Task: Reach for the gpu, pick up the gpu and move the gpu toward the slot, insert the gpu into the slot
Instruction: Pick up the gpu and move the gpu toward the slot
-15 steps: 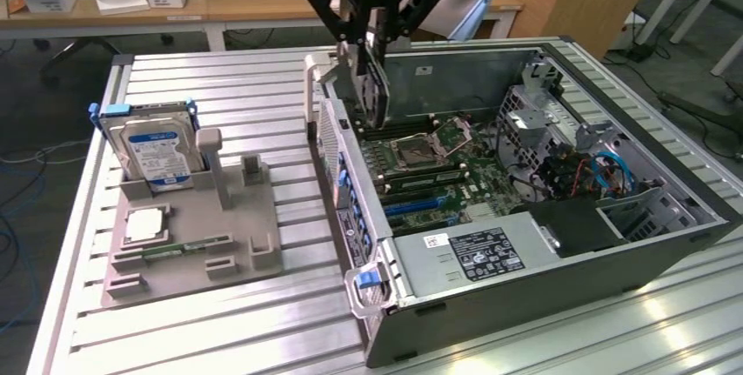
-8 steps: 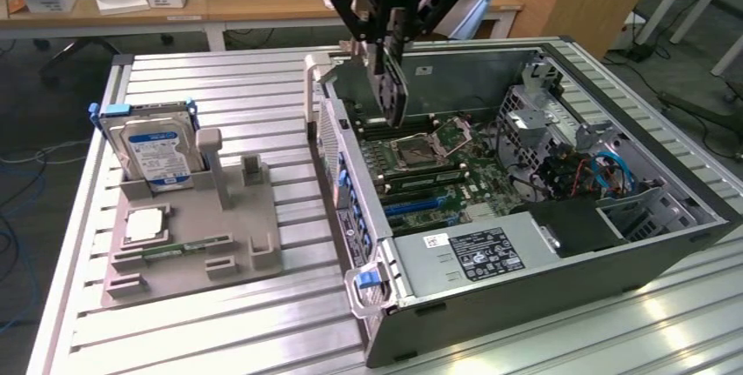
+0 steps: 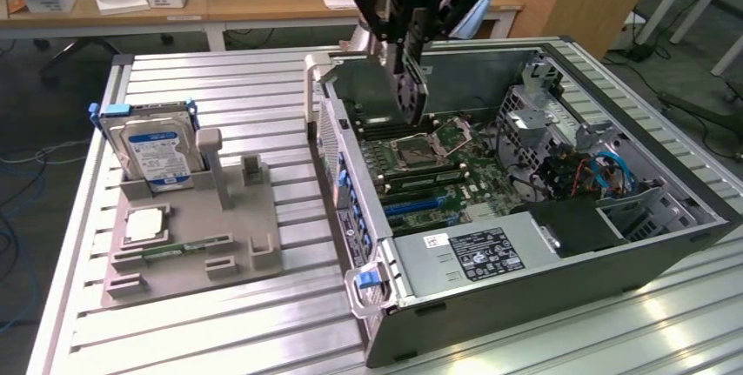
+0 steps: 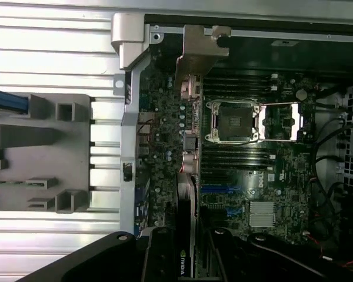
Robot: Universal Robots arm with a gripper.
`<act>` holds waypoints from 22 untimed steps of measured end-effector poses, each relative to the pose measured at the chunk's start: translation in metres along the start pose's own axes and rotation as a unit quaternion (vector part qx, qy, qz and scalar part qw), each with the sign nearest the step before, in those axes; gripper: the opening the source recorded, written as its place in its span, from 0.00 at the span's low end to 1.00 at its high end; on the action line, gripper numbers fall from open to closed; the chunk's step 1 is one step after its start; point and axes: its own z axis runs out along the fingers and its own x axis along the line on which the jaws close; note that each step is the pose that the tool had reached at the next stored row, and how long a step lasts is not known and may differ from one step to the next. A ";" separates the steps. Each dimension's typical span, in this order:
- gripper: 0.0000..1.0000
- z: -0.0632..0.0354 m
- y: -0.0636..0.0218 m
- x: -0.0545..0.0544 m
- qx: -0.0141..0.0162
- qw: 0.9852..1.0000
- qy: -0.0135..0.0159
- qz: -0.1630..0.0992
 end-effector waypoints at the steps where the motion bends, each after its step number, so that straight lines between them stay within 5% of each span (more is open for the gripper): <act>1: 0.25 0.0002 -0.0001 -0.003 0.000 1.000 0.000 0.000; 20: 0.25 0.0023 -0.0006 -0.067 0.000 1.000 0.001 0.000; 22: 0.25 0.0027 -0.0007 -0.081 0.000 1.000 0.001 0.000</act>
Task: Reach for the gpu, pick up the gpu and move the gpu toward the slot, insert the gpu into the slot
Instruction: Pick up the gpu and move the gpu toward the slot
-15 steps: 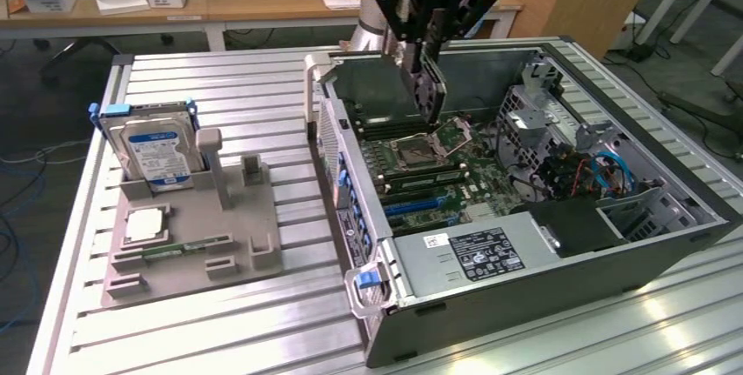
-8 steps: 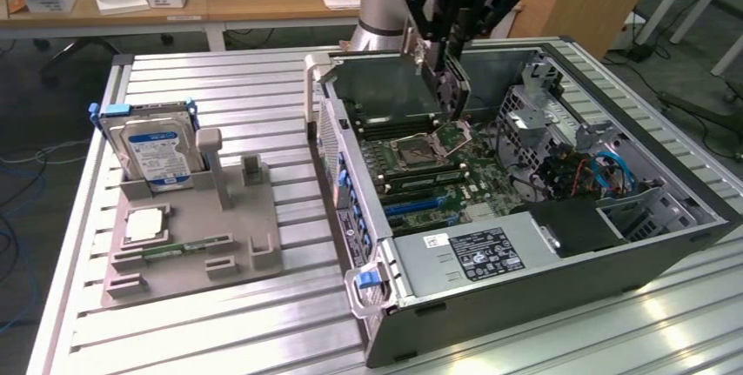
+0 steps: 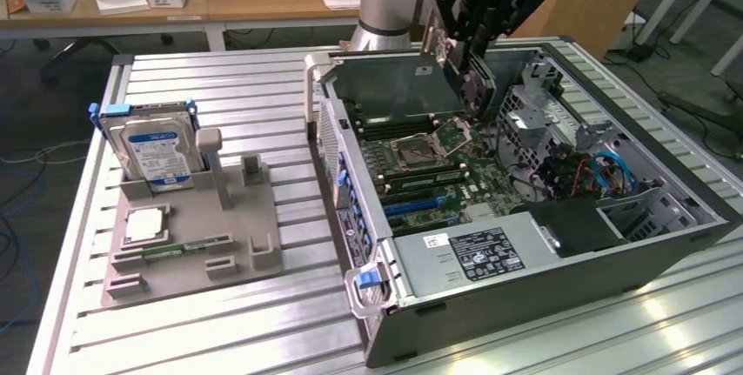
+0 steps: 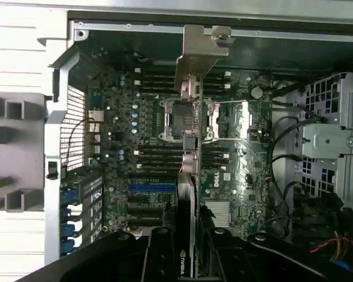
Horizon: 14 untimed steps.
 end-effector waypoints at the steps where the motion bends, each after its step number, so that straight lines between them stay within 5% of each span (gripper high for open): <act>1: 0.25 0.0001 0.0000 -0.003 0.000 1.000 0.000 0.000; 14: 0.25 0.0014 -0.0004 -0.042 0.000 1.000 0.000 0.000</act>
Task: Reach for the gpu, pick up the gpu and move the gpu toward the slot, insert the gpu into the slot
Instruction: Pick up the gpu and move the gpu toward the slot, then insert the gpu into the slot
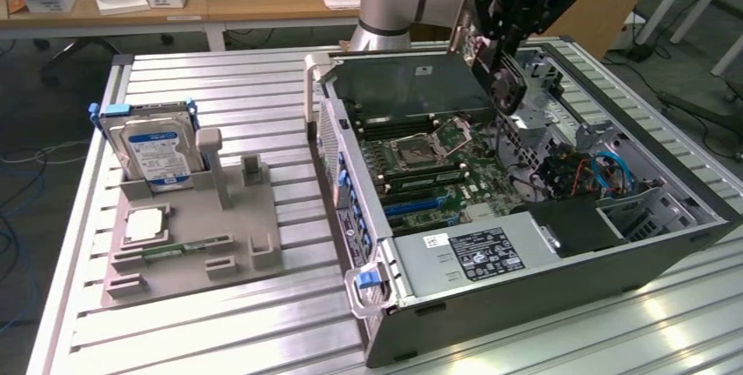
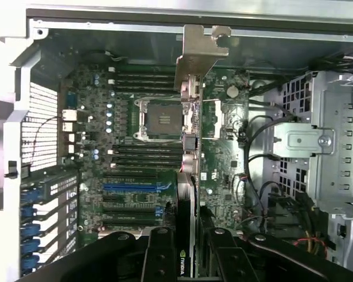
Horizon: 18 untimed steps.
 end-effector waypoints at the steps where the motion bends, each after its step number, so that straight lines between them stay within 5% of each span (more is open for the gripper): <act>1: 0.25 0.0000 0.0000 -0.001 0.000 1.000 0.000 0.000; 18: 0.25 0.0000 0.0000 -0.002 0.000 1.000 0.000 -0.002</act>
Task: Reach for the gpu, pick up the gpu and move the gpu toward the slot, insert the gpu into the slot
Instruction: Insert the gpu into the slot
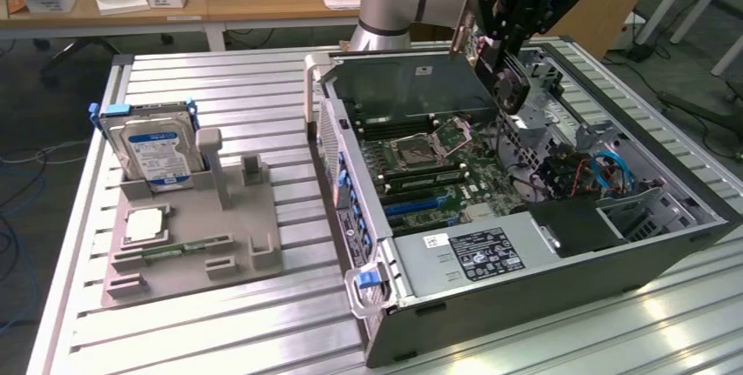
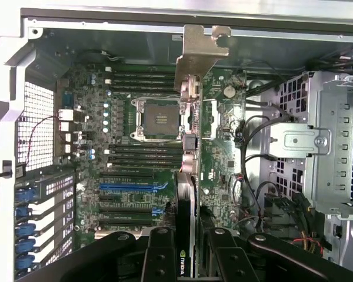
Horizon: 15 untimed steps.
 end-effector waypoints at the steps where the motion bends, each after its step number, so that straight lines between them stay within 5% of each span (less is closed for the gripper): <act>1: 0.25 0.0000 0.0000 0.000 0.000 1.000 0.000 -0.008; 15: 0.25 0.0000 -0.0001 0.000 -0.001 0.998 0.003 -0.069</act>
